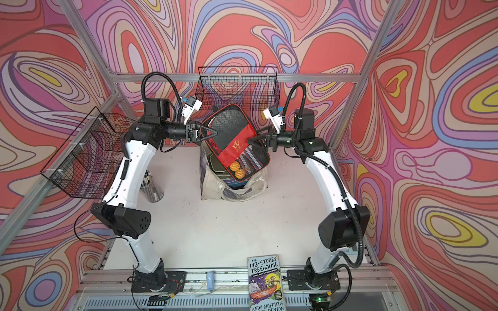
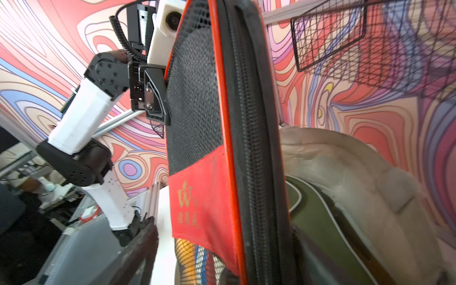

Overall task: Remove the ping pong set from the canvas bag
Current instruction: Pick up the ping pong set from the canvas bag.

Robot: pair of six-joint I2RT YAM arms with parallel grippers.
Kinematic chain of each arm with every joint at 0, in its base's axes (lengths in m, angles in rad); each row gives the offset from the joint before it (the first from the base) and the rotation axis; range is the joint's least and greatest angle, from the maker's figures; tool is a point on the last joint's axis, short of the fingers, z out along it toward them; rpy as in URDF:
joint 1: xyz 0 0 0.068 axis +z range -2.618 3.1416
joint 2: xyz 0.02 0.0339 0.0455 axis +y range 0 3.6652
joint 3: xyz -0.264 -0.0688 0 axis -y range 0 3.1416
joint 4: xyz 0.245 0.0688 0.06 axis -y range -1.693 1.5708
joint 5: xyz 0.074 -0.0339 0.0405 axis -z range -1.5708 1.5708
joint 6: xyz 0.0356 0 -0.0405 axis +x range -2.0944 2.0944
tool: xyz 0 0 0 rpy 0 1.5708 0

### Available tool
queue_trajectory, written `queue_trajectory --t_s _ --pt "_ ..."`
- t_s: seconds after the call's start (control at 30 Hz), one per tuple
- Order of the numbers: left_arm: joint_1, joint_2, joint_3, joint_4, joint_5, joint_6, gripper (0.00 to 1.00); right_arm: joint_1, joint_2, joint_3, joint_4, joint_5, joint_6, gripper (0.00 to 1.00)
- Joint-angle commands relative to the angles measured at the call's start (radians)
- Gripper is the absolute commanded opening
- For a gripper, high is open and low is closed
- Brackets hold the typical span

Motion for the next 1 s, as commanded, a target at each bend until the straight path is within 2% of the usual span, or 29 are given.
queue_trajectory --t_s 0.0,0.2,0.27,0.37,0.4,0.43,0.47,0.53,0.57,0.6,0.7,0.77,0.97 --pt "-0.015 0.004 0.06 0.04 0.073 0.033 0.0 0.001 -0.006 -0.06 0.103 -0.096 0.079 0.76" --pt "-0.034 0.013 0.07 0.053 0.082 0.027 0.0 0.004 -0.014 -0.108 0.193 -0.093 0.148 0.62" --pt "-0.037 0.014 0.068 0.052 0.076 0.028 0.0 0.008 -0.011 -0.108 0.202 -0.095 0.155 0.52" --pt "-0.039 0.014 0.063 0.044 0.053 0.03 0.0 0.01 -0.014 -0.114 0.239 -0.097 0.183 0.18" --pt "-0.039 0.013 0.061 0.035 0.034 0.037 0.0 0.01 -0.018 -0.12 0.263 -0.098 0.2 0.03" --pt "-0.039 0.01 0.061 0.023 -0.001 0.047 0.0 0.009 -0.028 -0.125 0.284 -0.094 0.217 0.0" --pt "-0.036 0.005 0.064 0.009 -0.05 0.052 0.07 0.003 -0.037 -0.125 0.288 -0.085 0.22 0.0" --pt "-0.012 -0.011 0.085 -0.046 -0.204 0.069 0.68 -0.027 -0.074 -0.134 0.34 -0.074 0.272 0.0" --pt "0.008 -0.021 0.1 -0.073 -0.273 0.072 0.93 -0.045 -0.097 -0.146 0.382 -0.067 0.315 0.0" --pt "0.034 -0.04 0.107 -0.089 -0.354 0.069 1.0 -0.069 -0.125 -0.155 0.433 -0.057 0.361 0.0" --pt "0.092 -0.087 0.091 -0.123 -0.555 0.067 1.0 -0.151 -0.205 -0.164 0.47 0.017 0.426 0.0" --pt "0.095 -0.095 0.08 -0.16 -0.676 0.083 1.0 -0.196 -0.251 -0.162 0.433 0.085 0.424 0.0" --pt "0.058 -0.027 0.012 -0.208 -0.832 0.079 1.0 -0.287 -0.336 -0.152 0.22 0.321 0.369 0.0"
